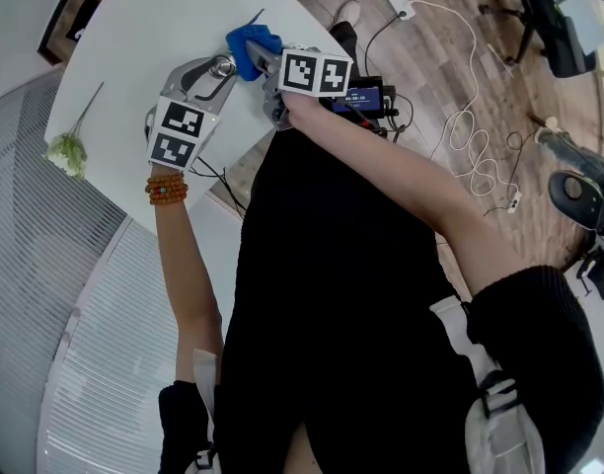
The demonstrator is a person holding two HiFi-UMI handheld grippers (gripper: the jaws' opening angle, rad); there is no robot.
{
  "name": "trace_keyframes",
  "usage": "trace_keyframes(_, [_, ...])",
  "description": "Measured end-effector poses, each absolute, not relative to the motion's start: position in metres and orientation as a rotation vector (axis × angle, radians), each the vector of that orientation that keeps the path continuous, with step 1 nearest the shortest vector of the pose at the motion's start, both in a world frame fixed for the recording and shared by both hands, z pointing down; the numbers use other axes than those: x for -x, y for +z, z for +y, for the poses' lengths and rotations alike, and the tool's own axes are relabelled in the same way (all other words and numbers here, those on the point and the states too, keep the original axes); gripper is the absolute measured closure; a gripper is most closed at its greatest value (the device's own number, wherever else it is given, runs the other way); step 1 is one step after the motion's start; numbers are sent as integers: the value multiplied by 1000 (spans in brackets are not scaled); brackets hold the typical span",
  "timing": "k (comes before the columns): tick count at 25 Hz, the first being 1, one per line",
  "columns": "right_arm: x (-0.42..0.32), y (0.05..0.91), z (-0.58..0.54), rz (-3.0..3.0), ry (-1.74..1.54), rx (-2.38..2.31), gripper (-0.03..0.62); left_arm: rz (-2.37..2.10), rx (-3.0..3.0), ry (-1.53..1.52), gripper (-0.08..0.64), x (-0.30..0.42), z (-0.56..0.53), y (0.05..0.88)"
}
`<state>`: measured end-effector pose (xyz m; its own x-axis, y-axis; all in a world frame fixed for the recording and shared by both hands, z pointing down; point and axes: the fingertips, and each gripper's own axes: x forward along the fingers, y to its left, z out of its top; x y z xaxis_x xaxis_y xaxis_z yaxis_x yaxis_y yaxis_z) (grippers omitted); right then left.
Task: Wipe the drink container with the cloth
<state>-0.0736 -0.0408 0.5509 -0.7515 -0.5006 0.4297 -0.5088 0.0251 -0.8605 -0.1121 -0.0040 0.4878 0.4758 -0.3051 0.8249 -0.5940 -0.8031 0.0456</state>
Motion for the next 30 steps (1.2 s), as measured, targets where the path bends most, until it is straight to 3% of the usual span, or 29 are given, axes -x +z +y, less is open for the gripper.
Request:
trace_keyframes(18, [67, 616, -33, -1990, 2010, -1195, 509, -770, -2375, 1227, 383, 115, -5, 488])
trace_keyframes(24, [68, 624, -35, -1984, 1906, -1188, 512, -775, -2368, 1231, 383, 115, -6, 488])
trace_keyframes(30, [70, 624, -39, -2020, 1601, -1108, 512, -801, -2361, 1206, 383, 116, -7, 489])
